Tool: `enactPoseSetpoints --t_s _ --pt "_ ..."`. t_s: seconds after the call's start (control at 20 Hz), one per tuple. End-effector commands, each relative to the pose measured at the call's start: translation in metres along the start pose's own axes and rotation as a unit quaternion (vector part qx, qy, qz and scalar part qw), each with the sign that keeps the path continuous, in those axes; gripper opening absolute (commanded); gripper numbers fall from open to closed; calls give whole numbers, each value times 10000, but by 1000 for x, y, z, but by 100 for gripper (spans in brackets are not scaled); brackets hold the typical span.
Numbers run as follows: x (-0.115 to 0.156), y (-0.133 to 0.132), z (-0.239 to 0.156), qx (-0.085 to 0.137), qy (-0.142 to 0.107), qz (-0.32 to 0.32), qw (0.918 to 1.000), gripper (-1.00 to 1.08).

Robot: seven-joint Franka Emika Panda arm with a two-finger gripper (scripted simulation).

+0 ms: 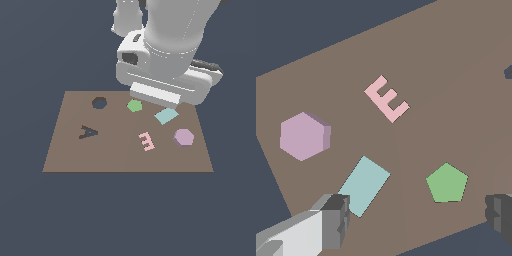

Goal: Insert a designated object into the corresponding slot on a board.

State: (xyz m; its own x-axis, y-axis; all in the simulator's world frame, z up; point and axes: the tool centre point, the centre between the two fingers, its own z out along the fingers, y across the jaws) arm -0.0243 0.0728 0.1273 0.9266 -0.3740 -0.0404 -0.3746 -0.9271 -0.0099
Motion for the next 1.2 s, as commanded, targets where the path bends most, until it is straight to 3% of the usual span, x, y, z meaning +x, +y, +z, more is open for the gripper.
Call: enactPoseSetpoints --t_s 0.0,0.3,0.55,0.8,1.15 --pt "-3 -9 6 5 15 391 9992 100" --pt "-6 -31 19 17 52 1337 9910 100" --pt "-5 -50 30 26 84 2136 9769 100" --pt "-1 -70 42 37 116 2944 9556 100" --pt "10 -93 57 50 155 3952 9185 100"
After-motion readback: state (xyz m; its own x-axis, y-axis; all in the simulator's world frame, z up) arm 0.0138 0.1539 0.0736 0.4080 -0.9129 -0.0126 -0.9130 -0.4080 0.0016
